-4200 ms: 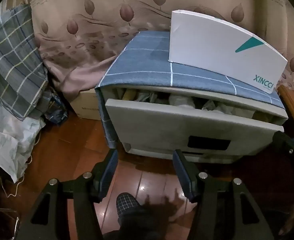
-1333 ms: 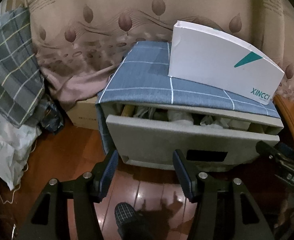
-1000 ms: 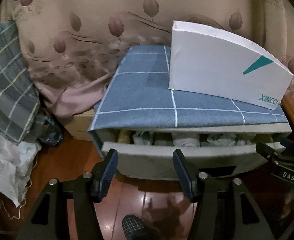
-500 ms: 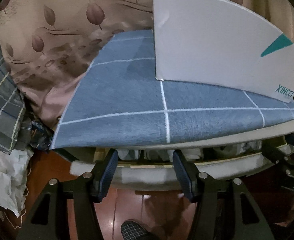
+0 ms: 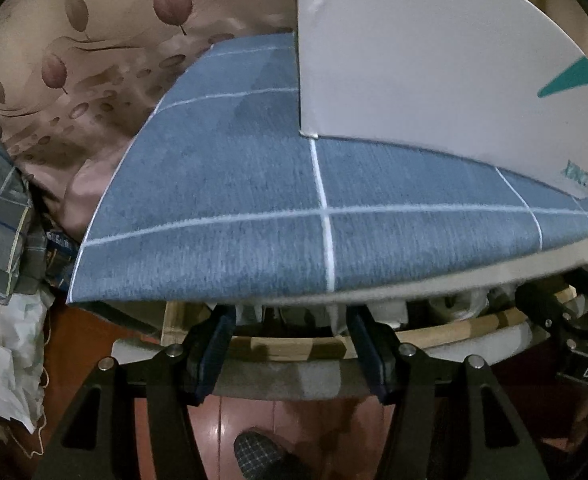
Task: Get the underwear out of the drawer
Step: 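Hook the drawer front with the left gripper and pull it open, then lower the left gripper onto the white rolled underwear and close it, then lift the white underwear with the left gripper while the right gripper grasps the beige bra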
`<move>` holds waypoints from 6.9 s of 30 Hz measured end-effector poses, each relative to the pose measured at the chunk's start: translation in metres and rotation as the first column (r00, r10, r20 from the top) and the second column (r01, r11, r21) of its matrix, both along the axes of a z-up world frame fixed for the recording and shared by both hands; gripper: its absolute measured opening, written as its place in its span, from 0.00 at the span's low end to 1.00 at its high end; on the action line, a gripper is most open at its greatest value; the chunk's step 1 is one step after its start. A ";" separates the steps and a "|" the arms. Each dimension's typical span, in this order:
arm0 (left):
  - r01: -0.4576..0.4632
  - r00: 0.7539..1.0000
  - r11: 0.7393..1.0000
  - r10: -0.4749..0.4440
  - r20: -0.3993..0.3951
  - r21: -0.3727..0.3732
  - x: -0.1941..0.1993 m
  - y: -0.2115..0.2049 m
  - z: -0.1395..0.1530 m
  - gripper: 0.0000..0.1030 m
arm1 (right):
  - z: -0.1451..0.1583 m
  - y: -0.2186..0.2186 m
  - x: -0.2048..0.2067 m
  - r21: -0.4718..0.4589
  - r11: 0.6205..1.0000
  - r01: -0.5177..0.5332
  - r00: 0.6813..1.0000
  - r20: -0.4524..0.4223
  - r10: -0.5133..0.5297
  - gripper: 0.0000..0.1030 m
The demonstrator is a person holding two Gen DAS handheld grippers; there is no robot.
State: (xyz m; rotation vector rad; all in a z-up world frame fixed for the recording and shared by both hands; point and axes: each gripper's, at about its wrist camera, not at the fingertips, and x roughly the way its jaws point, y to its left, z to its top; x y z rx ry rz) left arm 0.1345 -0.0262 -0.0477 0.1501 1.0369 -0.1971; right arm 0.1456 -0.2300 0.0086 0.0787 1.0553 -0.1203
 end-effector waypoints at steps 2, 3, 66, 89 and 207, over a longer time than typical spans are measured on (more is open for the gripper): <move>0.008 1.000 1.000 -0.008 -0.027 0.003 -0.005 0.001 0.000 0.57 | -0.001 -0.003 -0.002 0.005 1.000 0.001 1.000 -0.016 -0.001 0.99; 0.016 0.999 1.000 -0.015 -0.034 0.010 -0.007 0.001 0.000 0.57 | -0.002 -0.003 -0.005 0.008 1.000 0.003 1.000 -0.027 -0.003 0.99; -0.027 0.937 0.999 0.038 -0.346 0.037 -0.002 0.034 0.004 0.58 | 0.025 -0.029 -0.017 0.159 0.987 0.019 0.959 -0.281 0.027 0.98; -0.044 0.906 0.996 0.074 -0.417 0.081 0.042 0.017 -0.062 0.57 | 0.003 -0.042 -0.015 0.243 0.970 0.029 0.955 -0.295 0.046 0.98; -0.050 0.933 0.998 0.061 -0.353 0.041 0.022 0.016 -0.001 0.32 | -0.001 -0.011 0.070 0.058 0.950 -0.305 0.823 -0.486 0.294 0.88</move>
